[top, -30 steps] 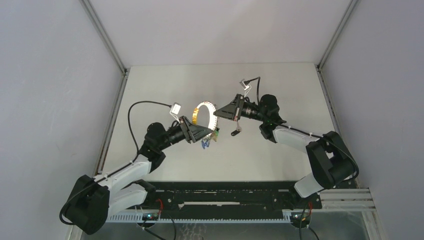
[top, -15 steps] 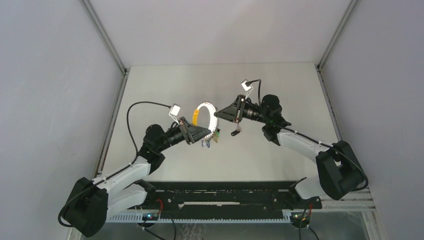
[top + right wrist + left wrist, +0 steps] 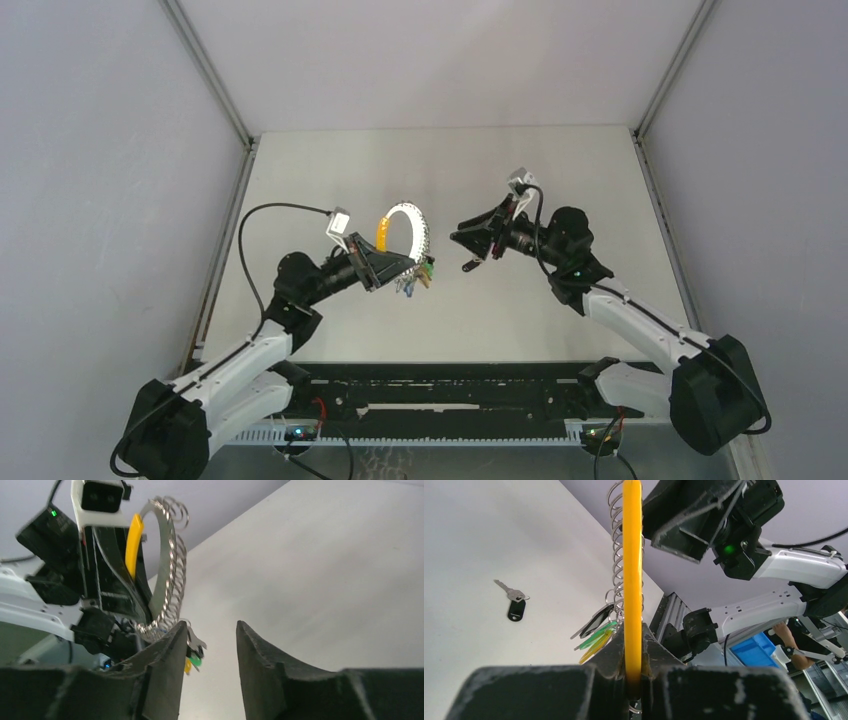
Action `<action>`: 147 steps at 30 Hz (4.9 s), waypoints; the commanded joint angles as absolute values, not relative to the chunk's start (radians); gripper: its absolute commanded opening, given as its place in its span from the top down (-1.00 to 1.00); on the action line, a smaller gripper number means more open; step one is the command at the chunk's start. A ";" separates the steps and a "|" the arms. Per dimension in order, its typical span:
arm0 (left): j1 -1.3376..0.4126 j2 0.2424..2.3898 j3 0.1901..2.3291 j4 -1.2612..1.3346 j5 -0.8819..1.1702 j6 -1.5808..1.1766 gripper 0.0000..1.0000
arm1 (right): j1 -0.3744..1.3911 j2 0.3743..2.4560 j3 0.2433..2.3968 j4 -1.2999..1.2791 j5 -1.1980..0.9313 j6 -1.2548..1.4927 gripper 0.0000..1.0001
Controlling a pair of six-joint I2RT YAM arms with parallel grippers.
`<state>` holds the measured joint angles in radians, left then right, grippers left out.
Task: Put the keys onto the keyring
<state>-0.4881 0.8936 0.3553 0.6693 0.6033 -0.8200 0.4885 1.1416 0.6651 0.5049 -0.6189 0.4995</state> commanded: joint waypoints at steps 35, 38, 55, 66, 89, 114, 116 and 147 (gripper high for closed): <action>-0.408 0.847 0.624 0.363 0.962 -0.676 1.00 | 0.791 0.983 0.486 0.695 -0.433 -0.184 0.68; -0.408 0.842 0.622 0.362 0.966 -0.676 1.00 | 0.807 0.985 0.486 0.705 -0.426 -0.186 0.73; -0.408 0.845 0.614 0.373 0.967 -0.677 0.99 | 0.848 0.991 0.487 0.722 -0.407 -0.186 0.75; -0.408 0.849 0.611 0.386 0.965 -0.684 1.00 | 0.858 0.992 0.487 0.741 -0.406 -0.170 0.62; -0.412 0.853 0.590 0.430 0.967 -0.715 0.99 | 0.889 1.008 0.499 0.752 -0.354 -0.175 0.77; -0.417 0.854 0.596 0.398 0.976 -0.698 0.99 | 0.902 0.979 0.499 0.682 -0.301 -0.243 0.82; -0.417 0.853 0.595 0.395 0.975 -0.695 0.99 | 0.902 0.976 0.499 0.683 -0.298 -0.242 0.83; -0.426 0.860 0.592 0.396 0.965 -0.692 0.99 | 0.930 0.991 0.499 0.746 -0.232 -0.206 0.68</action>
<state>-0.4213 0.8696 0.5632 0.3489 0.9546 -0.7036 0.9192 0.9951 0.4847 0.6998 -0.2440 -0.2207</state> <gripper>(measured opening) 0.085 0.144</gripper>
